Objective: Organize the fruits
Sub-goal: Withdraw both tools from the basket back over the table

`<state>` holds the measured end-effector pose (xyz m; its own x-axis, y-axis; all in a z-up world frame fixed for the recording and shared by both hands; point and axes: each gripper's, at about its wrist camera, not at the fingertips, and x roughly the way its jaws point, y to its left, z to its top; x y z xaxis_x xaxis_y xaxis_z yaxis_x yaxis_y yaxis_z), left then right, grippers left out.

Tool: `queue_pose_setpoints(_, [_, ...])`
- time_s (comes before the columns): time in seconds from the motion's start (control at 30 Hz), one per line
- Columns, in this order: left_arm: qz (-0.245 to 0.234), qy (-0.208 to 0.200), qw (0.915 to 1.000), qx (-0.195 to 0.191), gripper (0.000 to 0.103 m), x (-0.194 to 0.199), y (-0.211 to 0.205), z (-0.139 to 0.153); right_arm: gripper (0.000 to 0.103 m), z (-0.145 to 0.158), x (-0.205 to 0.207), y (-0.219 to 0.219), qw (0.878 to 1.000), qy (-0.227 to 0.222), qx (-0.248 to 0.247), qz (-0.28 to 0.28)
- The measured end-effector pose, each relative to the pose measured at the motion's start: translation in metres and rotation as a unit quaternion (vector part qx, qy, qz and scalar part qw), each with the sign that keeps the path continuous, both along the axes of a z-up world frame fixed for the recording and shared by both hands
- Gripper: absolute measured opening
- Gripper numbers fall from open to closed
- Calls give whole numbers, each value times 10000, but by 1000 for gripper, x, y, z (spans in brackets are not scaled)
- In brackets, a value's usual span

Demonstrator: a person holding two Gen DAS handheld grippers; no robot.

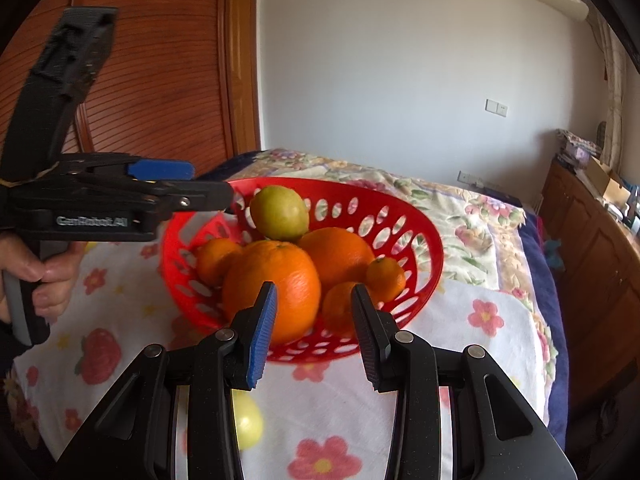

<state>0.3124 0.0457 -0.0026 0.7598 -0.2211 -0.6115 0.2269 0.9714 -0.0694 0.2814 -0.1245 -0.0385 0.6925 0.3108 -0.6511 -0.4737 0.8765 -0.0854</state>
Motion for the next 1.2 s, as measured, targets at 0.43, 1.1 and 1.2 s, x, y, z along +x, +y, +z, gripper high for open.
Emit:
queue_pose_setpoints(0.43, [135, 13, 9999, 90, 68, -67, 12, -18, 38, -3, -50, 4, 9997, 100, 227, 25])
queue_pose_setpoints(1.1, [353, 317, 9988, -111, 68, -112, 28, -49, 47, -43, -66, 7, 9970, 695, 277, -186])
queue_pose_setpoints(1.2, [344, 342, 9987, -132, 68, -114, 28, -51, 51, -50, -63, 10, 9968, 745, 220, -195])
